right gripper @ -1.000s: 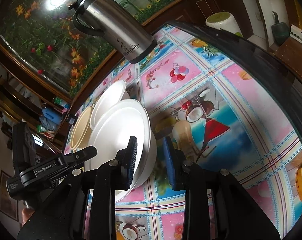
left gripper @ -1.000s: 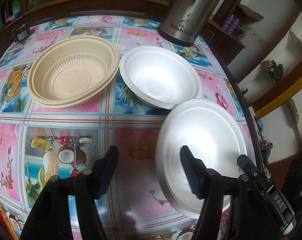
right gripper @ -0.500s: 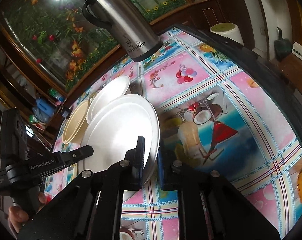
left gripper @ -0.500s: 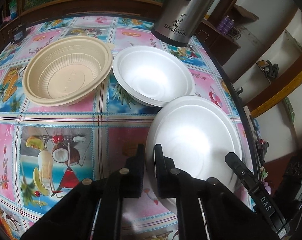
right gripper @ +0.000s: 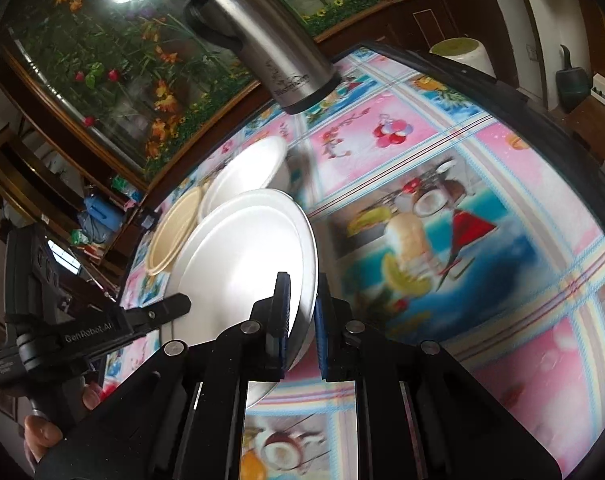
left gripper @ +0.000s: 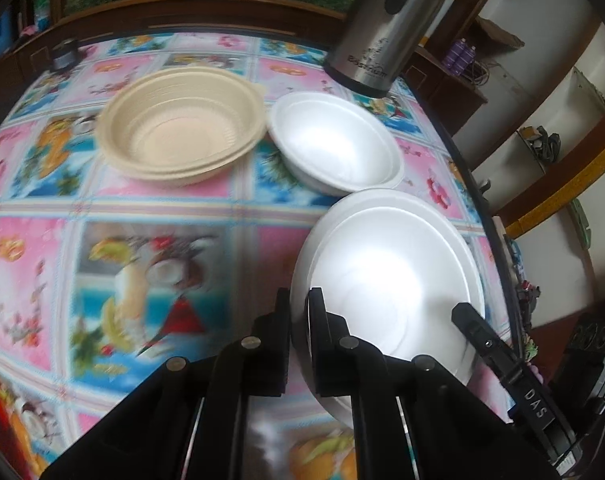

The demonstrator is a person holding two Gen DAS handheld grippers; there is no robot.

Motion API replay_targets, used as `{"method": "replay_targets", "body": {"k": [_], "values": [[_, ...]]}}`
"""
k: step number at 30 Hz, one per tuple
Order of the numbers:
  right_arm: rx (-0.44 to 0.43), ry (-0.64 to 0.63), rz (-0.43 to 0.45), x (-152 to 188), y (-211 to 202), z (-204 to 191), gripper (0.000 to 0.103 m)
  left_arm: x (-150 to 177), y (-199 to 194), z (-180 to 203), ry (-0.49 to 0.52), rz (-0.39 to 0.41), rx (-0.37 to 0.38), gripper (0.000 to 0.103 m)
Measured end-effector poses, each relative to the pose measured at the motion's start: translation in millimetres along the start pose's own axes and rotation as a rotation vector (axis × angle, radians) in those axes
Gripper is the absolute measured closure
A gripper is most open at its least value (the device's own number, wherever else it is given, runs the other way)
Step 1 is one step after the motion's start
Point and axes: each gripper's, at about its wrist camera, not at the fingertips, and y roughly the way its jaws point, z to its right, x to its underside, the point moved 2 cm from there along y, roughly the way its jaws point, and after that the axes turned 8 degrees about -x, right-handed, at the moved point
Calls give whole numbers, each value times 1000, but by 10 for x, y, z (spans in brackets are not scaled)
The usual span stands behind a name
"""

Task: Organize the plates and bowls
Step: 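Grasp the rim of a white foam plate with both tools, then carry the white plate with both tools onto the red plate stack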

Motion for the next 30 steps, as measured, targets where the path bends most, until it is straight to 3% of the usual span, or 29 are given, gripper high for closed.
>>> {"method": "replay_targets", "body": {"k": [8,21,26,30], "values": [[-99,-36,-57,398,147,-513,93,334,-560,-636,-55,64,-118,96],[-311,-271,-196,1151,430,-2183,93,984,-1829,-2065,-244,227,-279,95],[-356,-355,-281,1583,738,-2793,93,1256,-2047,-2662,-333,230,-342,95],[-363,-387,-343,1880,971,-3061,93,1435,-2031,-3045,-402,192,-346,95]]}}
